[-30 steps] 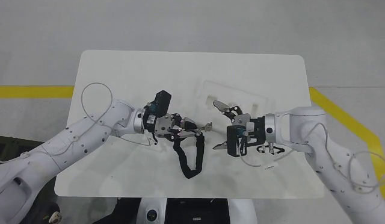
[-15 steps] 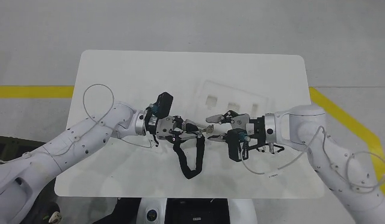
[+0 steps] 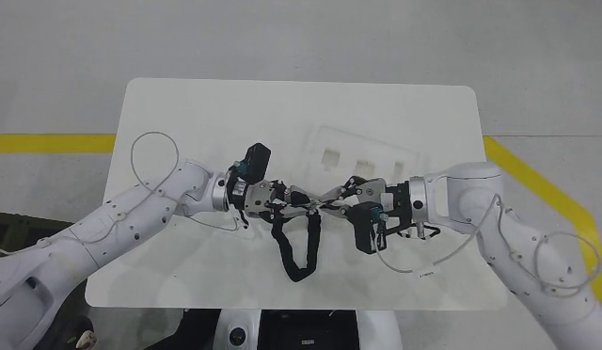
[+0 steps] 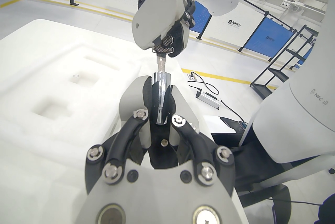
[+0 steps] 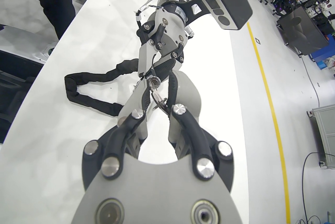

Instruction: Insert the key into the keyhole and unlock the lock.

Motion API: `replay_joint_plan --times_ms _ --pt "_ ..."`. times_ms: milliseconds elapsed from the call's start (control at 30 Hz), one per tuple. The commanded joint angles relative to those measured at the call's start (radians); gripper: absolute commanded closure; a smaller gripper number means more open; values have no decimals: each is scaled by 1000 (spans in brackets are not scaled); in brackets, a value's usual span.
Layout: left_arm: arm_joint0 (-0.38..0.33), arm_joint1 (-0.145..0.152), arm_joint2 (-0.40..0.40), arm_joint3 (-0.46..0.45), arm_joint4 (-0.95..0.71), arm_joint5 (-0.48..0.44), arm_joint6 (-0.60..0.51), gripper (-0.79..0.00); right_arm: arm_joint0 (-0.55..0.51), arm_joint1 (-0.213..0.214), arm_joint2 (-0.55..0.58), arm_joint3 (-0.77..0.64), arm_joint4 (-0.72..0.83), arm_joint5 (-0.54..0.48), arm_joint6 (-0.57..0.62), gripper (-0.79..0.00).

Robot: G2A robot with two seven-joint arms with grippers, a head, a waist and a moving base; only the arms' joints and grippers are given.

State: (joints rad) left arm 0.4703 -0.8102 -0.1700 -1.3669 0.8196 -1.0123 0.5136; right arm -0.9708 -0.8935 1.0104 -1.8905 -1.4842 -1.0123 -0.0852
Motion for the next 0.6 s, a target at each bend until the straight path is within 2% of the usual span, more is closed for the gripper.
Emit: replay_joint_plan --times_ms 0,200,300,567 --pt "-5 1 0 -2 4 0 1 0 4 -1 -7 8 19 0 1 -43" --pt "-15 5 0 -11 28 0 8 0 22 -1 -32 37 117 0 42 -37" --pt "-17 6 0 -11 43 0 12 0 28 -3 -42 62 202 0 76 0" --pt "-18 9 0 -12 68 0 26 0 49 -11 -68 111 516 31 290 0"
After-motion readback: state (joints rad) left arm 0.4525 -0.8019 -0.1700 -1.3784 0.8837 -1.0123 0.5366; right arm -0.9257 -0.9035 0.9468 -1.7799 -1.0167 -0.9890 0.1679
